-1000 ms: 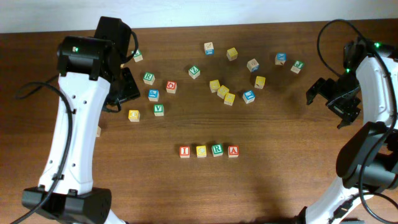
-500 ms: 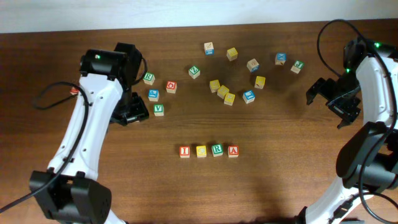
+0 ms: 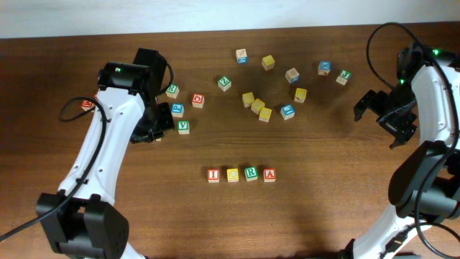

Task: Spell out ICRA
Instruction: 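Bring both grippers down to either end of the letter row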

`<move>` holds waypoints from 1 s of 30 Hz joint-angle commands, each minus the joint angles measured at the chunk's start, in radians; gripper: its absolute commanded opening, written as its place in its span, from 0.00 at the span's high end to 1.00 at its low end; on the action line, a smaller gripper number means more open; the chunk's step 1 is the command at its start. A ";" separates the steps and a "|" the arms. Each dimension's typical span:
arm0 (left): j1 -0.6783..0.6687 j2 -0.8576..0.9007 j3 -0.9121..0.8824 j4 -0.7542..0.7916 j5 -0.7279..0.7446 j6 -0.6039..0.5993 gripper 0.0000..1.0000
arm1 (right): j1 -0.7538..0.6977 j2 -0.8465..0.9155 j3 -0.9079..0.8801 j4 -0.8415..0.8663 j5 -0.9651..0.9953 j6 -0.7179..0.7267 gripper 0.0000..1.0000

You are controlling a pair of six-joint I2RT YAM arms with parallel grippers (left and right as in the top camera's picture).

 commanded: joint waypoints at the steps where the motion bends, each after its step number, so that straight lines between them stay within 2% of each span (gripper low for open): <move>1: -0.022 -0.003 -0.061 -0.012 0.010 0.006 1.00 | -0.001 -0.006 0.013 0.001 0.009 0.008 0.02; 4: -0.042 -0.003 -0.133 0.003 0.010 0.006 1.00 | -0.001 -0.005 0.013 0.169 0.002 0.008 0.02; 6: -0.043 -0.003 -0.145 0.005 0.011 0.006 1.00 | -0.001 -0.004 0.013 0.194 -0.044 0.008 0.02; 7: -0.043 -0.003 -0.145 0.008 0.011 0.006 0.83 | -0.001 -0.004 0.013 0.174 -0.064 0.008 0.02; 8: -0.043 -0.003 -0.145 0.017 0.023 0.006 0.61 | -0.001 -0.004 0.013 0.158 -0.101 0.003 0.02; 9: -0.043 -0.003 -0.145 0.014 0.032 0.006 0.70 | -0.003 -0.010 0.013 0.123 -0.237 -0.076 0.00; 10: -0.043 -0.003 -0.145 0.008 0.038 0.006 0.90 | -0.002 -0.010 0.013 0.093 -0.370 -0.189 0.05; 11: -0.043 -0.004 -0.145 -0.008 0.037 0.017 0.95 | 0.002 -0.012 0.013 0.051 -0.468 -0.265 0.06; 12: -0.043 -0.013 -0.145 -0.023 0.038 0.017 0.96 | 0.009 -0.020 0.013 0.010 -0.499 -0.314 0.06; 14: -0.043 -0.058 -0.145 -0.031 0.037 0.017 0.98 | 0.027 -0.074 0.013 -0.056 -0.488 -0.380 0.05; 16: -0.043 -0.156 -0.145 -0.017 0.032 0.018 0.98 | 0.032 -0.195 0.013 -0.100 -0.489 -0.389 0.05; 20: -0.043 -0.357 -0.145 0.003 -0.006 0.017 0.90 | 0.063 -0.477 0.013 -0.199 -0.419 -0.427 0.05; 22: -0.043 -0.415 -0.145 -0.009 -0.010 0.017 0.81 | 0.124 -0.626 -0.002 -0.222 -0.315 -0.426 0.02; 23: -0.043 -0.424 -0.145 -0.018 -0.009 0.017 0.76 | 0.162 -0.694 -0.020 -0.221 -0.302 -0.422 0.04; 25: -0.043 -0.419 -0.155 -0.031 -0.009 0.016 0.79 | 0.213 -0.791 -0.072 -0.208 -0.300 -0.362 0.26; 26: -0.043 -0.417 -0.174 -0.031 -0.009 0.016 0.87 | 0.228 -0.826 -0.106 -0.187 -0.300 -0.330 0.35; 27: -0.043 -0.417 -0.216 -0.023 -0.009 0.008 0.98 | 0.236 -0.874 -0.177 -0.129 -0.290 -0.296 0.55; 28: -0.043 -0.417 -0.261 -0.007 -0.009 -0.001 1.00 | 0.236 -0.898 -0.241 -0.077 -0.288 -0.293 0.62; 30: -0.043 -0.417 -0.380 0.067 0.008 -0.034 1.00 | 0.236 -0.909 -0.359 0.001 -0.289 -0.293 0.87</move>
